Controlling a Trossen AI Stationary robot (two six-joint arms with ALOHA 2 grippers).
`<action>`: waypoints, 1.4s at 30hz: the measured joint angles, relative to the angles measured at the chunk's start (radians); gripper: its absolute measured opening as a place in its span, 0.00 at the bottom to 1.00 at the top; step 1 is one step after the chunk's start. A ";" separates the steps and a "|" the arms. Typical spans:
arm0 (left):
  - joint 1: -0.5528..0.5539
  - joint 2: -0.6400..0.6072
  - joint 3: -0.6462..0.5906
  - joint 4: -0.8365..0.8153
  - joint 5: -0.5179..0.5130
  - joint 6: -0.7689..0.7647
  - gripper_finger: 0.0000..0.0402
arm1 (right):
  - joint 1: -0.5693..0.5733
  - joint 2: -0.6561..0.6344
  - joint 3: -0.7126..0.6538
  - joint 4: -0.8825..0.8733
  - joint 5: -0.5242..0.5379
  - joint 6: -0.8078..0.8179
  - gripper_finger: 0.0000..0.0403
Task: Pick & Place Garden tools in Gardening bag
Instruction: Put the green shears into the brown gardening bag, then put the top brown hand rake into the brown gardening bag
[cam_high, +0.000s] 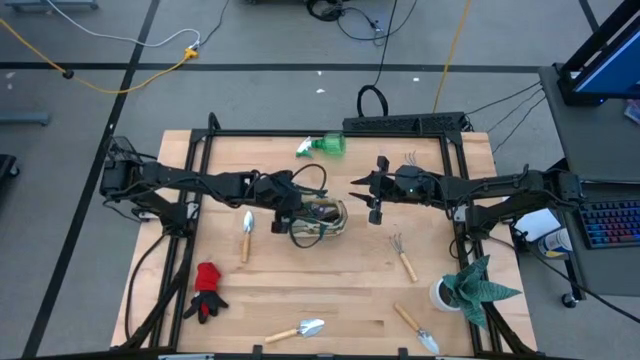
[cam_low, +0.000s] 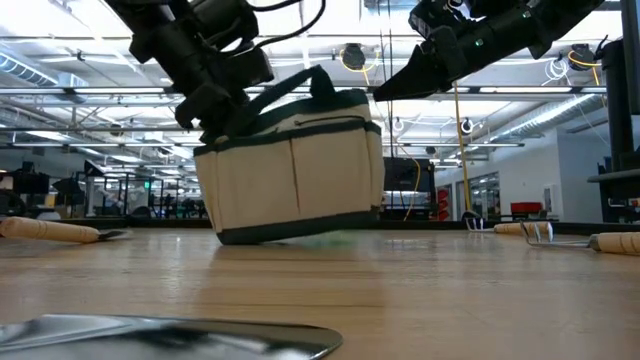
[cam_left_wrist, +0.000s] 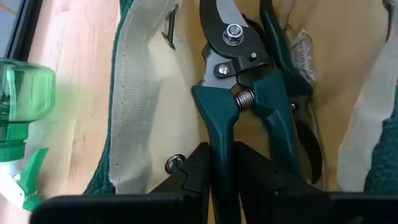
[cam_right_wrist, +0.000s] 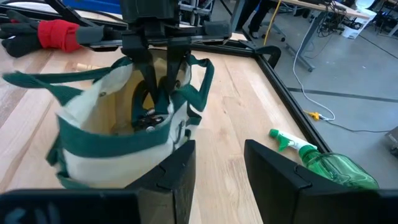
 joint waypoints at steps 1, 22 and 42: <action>0.003 0.000 0.000 0.000 0.006 0.009 0.15 | 0.000 0.000 0.000 0.000 0.000 0.000 0.32; 0.015 0.000 0.000 0.000 0.047 0.048 0.26 | 0.000 0.000 0.000 0.000 0.000 -0.003 0.32; 0.014 0.001 0.000 0.044 0.046 0.044 0.28 | 0.000 0.000 -0.001 -0.052 0.000 0.000 0.32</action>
